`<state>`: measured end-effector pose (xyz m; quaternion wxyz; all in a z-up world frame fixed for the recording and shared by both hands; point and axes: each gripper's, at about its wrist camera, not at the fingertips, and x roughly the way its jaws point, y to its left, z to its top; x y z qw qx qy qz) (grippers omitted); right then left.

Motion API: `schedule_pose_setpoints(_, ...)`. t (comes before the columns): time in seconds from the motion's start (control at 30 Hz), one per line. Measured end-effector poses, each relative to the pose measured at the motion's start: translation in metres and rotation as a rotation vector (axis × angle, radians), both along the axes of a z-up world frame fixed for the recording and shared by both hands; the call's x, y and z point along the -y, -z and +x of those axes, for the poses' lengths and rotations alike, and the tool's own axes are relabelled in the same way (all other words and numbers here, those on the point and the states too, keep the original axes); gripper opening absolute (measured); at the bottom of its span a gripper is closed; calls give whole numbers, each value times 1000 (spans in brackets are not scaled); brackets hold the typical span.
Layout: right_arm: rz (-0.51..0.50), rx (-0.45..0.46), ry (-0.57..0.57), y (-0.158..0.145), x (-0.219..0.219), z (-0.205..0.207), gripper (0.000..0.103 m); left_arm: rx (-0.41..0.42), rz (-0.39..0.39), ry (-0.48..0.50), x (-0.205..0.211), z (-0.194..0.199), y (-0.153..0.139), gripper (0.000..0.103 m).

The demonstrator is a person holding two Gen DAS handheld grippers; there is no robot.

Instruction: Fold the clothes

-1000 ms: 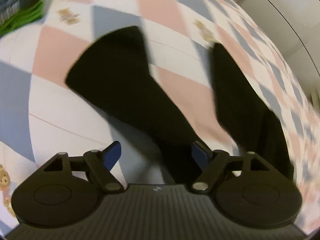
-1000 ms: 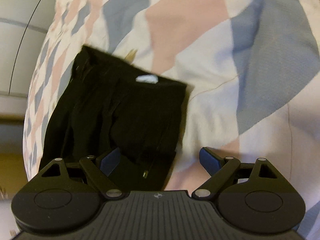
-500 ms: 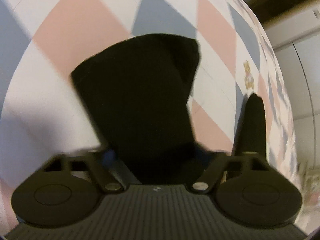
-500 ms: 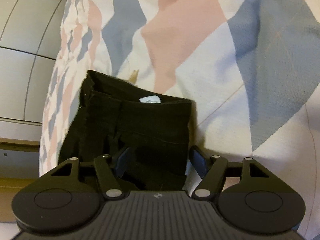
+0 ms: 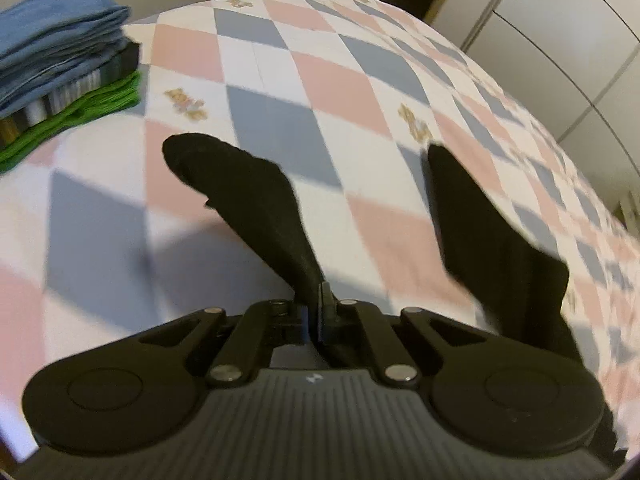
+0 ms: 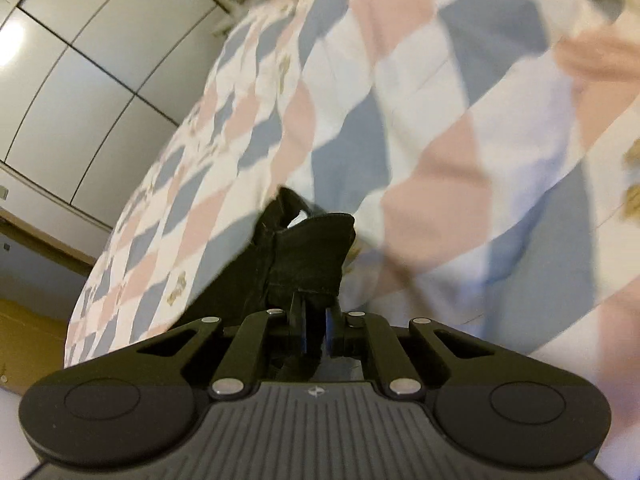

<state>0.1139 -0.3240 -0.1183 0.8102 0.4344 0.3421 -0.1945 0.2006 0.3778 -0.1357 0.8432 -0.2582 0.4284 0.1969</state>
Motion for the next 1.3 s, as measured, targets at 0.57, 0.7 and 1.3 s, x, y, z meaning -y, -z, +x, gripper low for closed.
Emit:
schedule_pose_setpoints(0.57, 10, -198, 64, 48, 97, -172, 7, -118, 40, 70, 91, -166, 55, 7)
schedule_pose_setpoints(0.7, 12, -348, 63, 74, 100, -172, 28, -149, 85, 68, 92, -176, 47, 16)
schedule_pose_setpoints(1.3, 62, -389, 74, 65, 58, -108, 55, -204, 138, -85, 33, -156, -14, 32)
